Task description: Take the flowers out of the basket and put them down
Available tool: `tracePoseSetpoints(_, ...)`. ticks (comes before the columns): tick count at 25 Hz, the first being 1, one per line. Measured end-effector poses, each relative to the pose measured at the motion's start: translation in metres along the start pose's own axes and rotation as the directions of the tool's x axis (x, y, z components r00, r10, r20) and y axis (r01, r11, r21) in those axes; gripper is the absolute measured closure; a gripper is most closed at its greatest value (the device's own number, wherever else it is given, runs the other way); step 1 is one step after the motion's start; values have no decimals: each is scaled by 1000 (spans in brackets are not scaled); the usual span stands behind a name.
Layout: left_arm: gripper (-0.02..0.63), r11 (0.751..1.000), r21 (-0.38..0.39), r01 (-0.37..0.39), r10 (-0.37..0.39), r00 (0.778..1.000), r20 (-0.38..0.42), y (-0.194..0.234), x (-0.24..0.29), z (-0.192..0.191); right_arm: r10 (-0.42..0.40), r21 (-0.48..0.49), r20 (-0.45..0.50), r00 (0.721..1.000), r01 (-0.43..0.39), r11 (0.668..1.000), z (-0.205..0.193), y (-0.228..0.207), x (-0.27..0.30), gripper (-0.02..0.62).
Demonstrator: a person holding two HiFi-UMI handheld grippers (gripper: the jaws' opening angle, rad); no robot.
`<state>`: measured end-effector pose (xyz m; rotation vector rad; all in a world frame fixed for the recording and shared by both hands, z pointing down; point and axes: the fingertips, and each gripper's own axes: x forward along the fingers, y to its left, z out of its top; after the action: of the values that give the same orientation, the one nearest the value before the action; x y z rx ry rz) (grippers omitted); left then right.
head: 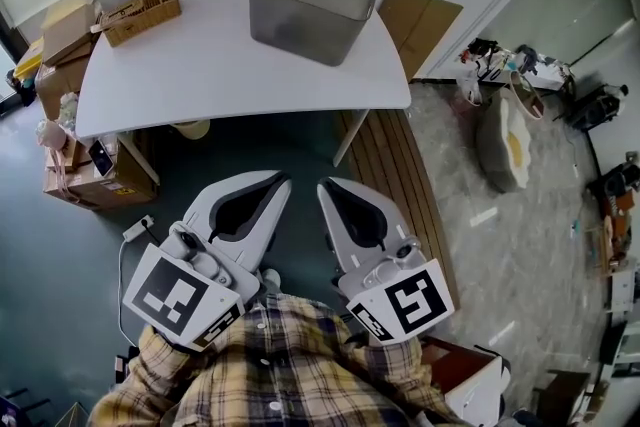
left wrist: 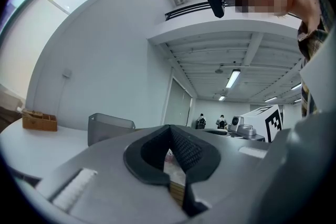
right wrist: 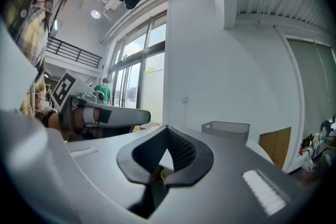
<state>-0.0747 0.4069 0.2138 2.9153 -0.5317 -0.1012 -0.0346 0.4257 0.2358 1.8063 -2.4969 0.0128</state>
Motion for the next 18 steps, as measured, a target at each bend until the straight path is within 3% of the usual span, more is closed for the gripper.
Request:
tracePoseSetpoints(9,595,1000,-10,-20,20,1000,9,31,12,0,-3,2,-14,1000,3,1000,-8,-16,25,591)
tracePoseSetpoints(18,595,1000,-8,-7,7,1000,12,101,49,11,-19,2,-20,1000,19,1000,-7,-48,95,591)
